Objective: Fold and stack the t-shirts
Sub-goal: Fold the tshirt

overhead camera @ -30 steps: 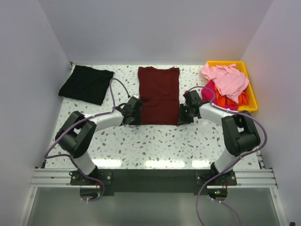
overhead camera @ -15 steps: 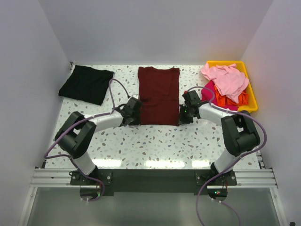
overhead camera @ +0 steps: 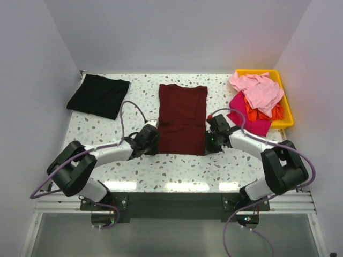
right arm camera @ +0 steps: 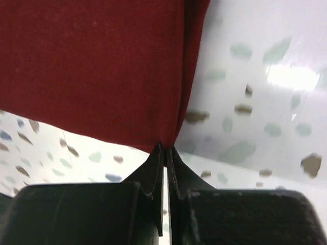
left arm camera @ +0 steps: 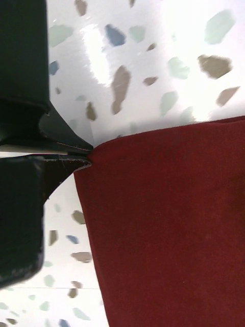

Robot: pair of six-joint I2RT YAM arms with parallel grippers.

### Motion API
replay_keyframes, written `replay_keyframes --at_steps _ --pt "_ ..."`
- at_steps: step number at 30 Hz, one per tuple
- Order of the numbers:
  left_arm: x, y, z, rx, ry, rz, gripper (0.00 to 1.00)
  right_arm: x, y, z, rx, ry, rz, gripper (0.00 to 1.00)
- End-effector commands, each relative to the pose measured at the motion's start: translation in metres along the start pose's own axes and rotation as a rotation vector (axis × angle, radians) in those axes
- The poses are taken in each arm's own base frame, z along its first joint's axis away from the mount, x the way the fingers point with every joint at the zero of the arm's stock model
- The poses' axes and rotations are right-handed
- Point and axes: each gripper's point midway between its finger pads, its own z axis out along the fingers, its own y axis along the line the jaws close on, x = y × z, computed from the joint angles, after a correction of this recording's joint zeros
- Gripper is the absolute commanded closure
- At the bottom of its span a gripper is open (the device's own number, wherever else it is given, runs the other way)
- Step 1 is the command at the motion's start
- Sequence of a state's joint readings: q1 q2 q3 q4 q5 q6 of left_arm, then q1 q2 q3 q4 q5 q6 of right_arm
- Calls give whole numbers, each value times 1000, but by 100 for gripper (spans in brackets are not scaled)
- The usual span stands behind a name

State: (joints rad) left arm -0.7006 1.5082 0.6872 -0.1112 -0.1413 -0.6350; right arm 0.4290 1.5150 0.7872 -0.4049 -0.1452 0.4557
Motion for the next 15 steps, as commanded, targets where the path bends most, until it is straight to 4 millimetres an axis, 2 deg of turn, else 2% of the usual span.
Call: replay_keyframes --at_steps 1,2,9,15 --pt "35 5 -11 1 61 49 100 33 -7 -14 35 40 -29 100" --pt "35 -1 -17 22 49 47 100 39 -7 -17 37 49 -31 100" --pt "75 2 -33 17 102 33 100 71 -12 -39 28 34 -15 100" --pt "102 -16 -46 44 130 46 100 92 -11 -45 16 63 -10 100"
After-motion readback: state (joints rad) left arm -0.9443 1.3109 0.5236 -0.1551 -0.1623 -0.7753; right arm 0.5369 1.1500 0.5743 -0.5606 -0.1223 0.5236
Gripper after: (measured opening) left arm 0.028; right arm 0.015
